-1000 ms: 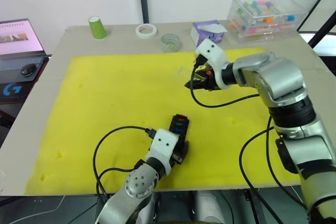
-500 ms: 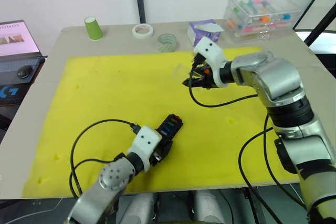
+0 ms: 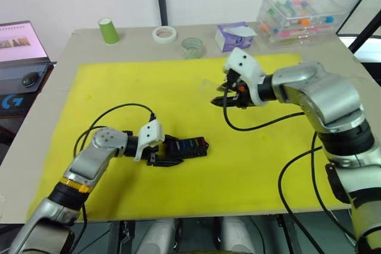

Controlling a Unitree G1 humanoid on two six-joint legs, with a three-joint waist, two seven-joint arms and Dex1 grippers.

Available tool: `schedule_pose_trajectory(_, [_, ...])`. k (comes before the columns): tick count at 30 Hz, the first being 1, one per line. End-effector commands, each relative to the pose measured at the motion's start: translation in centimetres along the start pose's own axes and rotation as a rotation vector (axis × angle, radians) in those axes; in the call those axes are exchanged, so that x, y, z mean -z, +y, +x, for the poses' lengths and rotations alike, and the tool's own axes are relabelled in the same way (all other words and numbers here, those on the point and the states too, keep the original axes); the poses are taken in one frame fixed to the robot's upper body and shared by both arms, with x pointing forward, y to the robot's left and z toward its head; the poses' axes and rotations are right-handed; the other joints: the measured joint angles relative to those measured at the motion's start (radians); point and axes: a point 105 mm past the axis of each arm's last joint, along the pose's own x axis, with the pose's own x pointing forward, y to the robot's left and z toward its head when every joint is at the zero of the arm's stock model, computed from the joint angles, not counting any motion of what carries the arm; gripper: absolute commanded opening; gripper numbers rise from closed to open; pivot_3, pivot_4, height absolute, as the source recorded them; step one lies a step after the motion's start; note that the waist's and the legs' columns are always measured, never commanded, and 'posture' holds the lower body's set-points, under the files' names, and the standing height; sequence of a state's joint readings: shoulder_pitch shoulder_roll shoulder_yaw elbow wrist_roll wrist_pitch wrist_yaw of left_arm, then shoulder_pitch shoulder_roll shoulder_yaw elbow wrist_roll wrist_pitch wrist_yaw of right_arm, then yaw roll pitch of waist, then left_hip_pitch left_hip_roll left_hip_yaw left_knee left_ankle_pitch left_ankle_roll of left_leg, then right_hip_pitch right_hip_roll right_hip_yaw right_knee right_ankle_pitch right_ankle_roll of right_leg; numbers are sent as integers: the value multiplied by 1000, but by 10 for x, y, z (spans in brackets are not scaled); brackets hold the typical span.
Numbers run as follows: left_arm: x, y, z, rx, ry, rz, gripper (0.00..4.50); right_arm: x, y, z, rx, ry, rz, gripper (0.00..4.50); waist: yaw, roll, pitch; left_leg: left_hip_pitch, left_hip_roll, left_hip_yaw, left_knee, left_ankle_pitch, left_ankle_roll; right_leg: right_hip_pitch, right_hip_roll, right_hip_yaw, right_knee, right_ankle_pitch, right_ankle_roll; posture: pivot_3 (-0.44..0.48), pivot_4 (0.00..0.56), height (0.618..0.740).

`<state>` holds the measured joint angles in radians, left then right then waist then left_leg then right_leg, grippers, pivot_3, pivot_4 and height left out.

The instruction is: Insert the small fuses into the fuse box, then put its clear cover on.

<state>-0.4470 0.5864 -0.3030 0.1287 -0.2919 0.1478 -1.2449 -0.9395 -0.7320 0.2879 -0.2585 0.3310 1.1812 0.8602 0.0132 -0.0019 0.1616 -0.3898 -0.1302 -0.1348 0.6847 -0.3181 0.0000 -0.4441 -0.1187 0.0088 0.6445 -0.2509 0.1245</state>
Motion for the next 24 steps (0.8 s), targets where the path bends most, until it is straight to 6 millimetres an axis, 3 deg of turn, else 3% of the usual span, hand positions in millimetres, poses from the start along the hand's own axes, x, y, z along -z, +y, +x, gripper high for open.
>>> schedule_pose_trajectory(1, [8, 4, 5, 21, 24, 5, 2751, -11, 5, -11, 7, -48, -54, 1884, 1, 0, 0, 0, 0, 0, 0, 0, 0, 0, 0, 0, 0, 0, 0, 0, 150, 740])
schedule_pose_trajectory(7, [13, 10, 5, -2, 46, 8, 2751, -12, 9, -11, 8, -55, -60, 1884, 3, 0, 0, 0, 0, -1, 1, 0, 0, 1, 0, 0, 1, 0, 0, 0, 150, 740])
schedule_pose_trajectory(12, [12, 14, 0, -50, 39, 31, 4381, -13, 11, -10, -4, -59, -70, 1884, 2, 0, 0, 0, -1, -1, 2, 0, 0, 1, 0, -1, 1, 0, 0, 0, 150, 740])
schedule_pose_trajectory(24, [16, 8, -2, -138, 12, -1, 4444, -14, 12, -4, -29, -67, -84, 1884, -2, 0, 0, 0, 0, -1, 1, 0, 0, 1, 0, 0, 1, 0, 0, 0, 150, 740])
